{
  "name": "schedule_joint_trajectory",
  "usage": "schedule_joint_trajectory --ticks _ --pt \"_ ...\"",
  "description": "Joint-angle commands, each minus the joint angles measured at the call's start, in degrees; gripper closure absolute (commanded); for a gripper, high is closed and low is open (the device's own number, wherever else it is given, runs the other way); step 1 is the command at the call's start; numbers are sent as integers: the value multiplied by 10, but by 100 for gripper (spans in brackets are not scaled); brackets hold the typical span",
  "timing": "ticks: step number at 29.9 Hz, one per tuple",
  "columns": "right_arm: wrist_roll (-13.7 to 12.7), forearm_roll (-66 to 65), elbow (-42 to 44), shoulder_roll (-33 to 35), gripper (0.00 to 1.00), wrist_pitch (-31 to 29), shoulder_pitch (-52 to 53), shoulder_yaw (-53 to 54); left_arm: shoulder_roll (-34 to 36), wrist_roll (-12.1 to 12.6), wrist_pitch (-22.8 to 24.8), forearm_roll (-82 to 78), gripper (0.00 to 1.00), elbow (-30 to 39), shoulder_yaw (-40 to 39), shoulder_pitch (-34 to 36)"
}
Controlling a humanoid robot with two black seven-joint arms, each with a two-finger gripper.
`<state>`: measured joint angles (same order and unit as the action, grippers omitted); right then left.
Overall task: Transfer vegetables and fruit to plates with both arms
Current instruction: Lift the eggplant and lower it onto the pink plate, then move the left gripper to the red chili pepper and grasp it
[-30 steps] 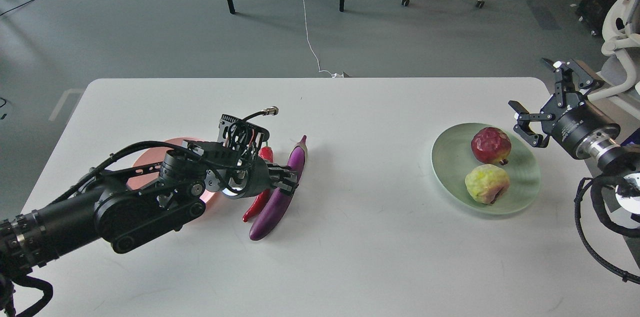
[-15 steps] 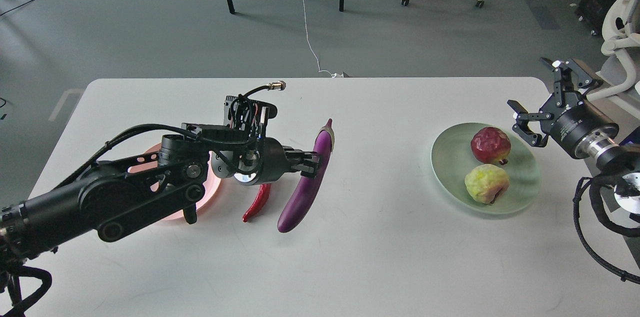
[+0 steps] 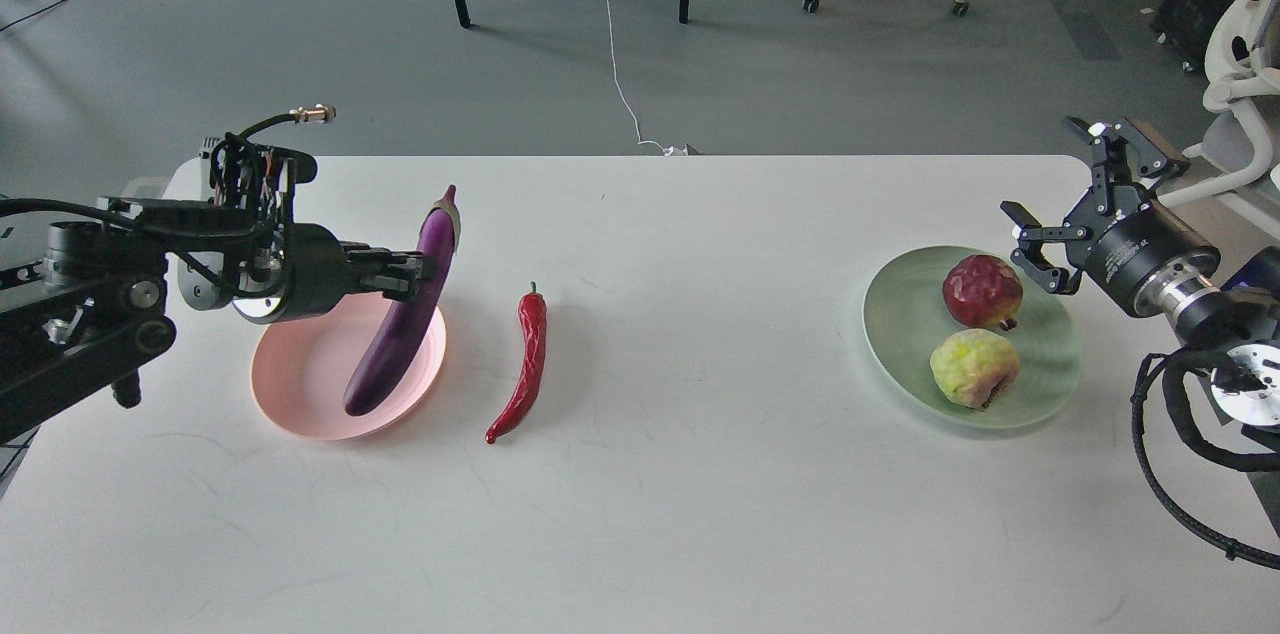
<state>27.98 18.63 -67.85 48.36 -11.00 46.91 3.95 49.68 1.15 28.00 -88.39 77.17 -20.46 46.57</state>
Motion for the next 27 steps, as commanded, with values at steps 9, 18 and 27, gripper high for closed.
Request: schedule_joint_trajectory --ticks 9,18,27 --pt "0 0 3 -2 3 0 0 -1 13 -41 0 -3 42 -62 48 -17" --pt "0 -1 4 -1 3 -1 0 -1 12 -59 0 -1 12 -51 35 -5" --pt "0 -1 4 -1 3 -2 1 0 -73 -13 0 -2 10 62 25 47"
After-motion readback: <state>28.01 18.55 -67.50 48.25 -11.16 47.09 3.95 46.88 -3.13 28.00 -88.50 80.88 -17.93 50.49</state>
